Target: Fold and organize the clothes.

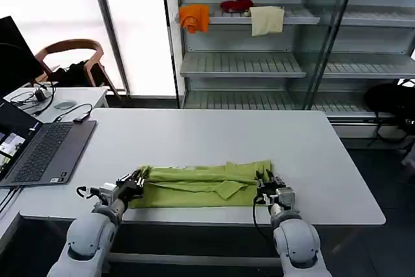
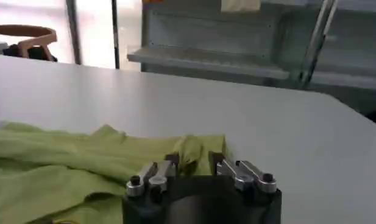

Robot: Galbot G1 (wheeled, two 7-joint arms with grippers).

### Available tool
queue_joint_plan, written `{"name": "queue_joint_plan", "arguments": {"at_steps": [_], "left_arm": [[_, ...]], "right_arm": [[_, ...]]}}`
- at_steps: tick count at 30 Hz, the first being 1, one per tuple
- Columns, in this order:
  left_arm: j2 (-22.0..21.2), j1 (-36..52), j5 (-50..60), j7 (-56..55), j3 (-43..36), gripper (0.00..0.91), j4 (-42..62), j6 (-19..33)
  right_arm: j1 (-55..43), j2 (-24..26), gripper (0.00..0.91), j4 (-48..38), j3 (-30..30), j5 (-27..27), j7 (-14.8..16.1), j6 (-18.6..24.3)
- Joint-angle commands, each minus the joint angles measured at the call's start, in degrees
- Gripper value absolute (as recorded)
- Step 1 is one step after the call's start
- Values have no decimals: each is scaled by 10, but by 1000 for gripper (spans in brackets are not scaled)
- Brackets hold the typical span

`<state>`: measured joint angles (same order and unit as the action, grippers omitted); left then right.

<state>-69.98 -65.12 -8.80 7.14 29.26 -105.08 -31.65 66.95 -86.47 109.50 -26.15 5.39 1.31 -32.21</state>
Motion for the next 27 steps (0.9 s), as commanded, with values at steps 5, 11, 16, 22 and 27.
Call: {"name": "queue_joint_plan", "arguments": {"at_steps": [5,11,16,22,27], "left_arm": [[-27,-44,-116,-54,39,907,-46,67],[-49,-93,-128,-97,33,907,-60,96],[-58,-106,-127,-107,20,907,-62,84],[-64,-93,-128,-117,19,907,-47,76],[-67,-76,-130,-119,17,766,-22,78]], "right_arm": [[3,2,907,44,-36,-134,2,94],[-38,12,907,58,-65,-233,6,112],[-47,14,907,55,-63,-220,4,103],[-33,10,907,54,-60,-202,8,102],[-26,13,907,56,-62,-196,11,102]]}}
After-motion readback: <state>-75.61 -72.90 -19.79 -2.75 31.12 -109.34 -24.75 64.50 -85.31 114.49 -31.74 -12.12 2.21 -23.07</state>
